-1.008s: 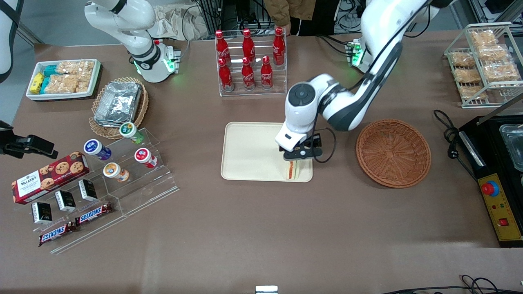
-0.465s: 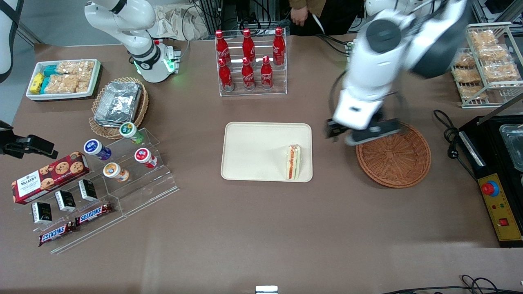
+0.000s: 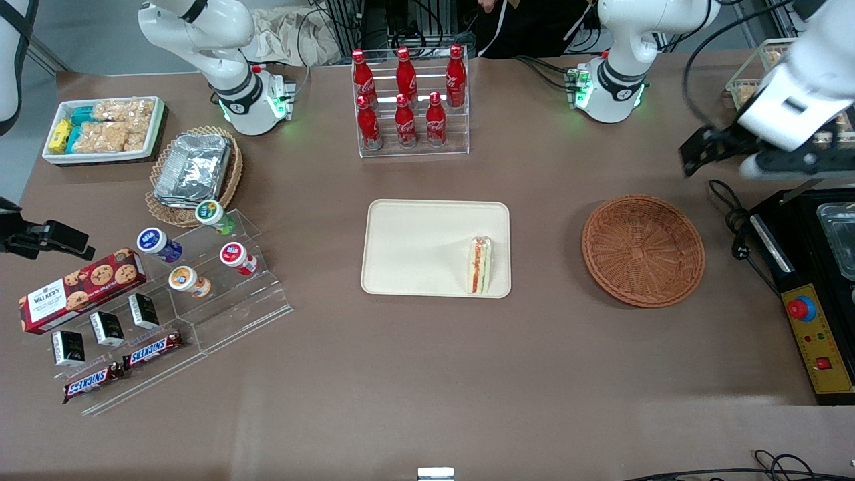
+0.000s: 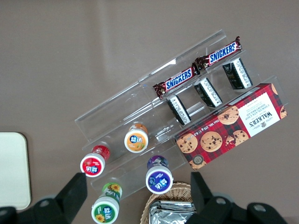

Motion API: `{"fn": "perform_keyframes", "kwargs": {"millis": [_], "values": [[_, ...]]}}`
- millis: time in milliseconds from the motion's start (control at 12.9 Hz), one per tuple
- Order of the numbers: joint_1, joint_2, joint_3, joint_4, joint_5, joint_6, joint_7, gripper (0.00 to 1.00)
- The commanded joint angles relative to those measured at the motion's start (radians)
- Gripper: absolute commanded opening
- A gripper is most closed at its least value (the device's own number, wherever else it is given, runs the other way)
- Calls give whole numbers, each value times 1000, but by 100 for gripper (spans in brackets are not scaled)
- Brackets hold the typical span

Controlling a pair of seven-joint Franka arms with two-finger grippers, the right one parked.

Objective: Place sandwich from basket to tray
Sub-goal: 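Open the left gripper to release the sandwich and raise away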

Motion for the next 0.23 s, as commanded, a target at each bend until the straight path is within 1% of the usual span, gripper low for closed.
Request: {"fn": "perform_keyframes", "kwargs": {"millis": [0,155], "values": [[0,30,23,85,-8,-68,131,100],[-3,41,23,84,4,-62,35,100]]}}
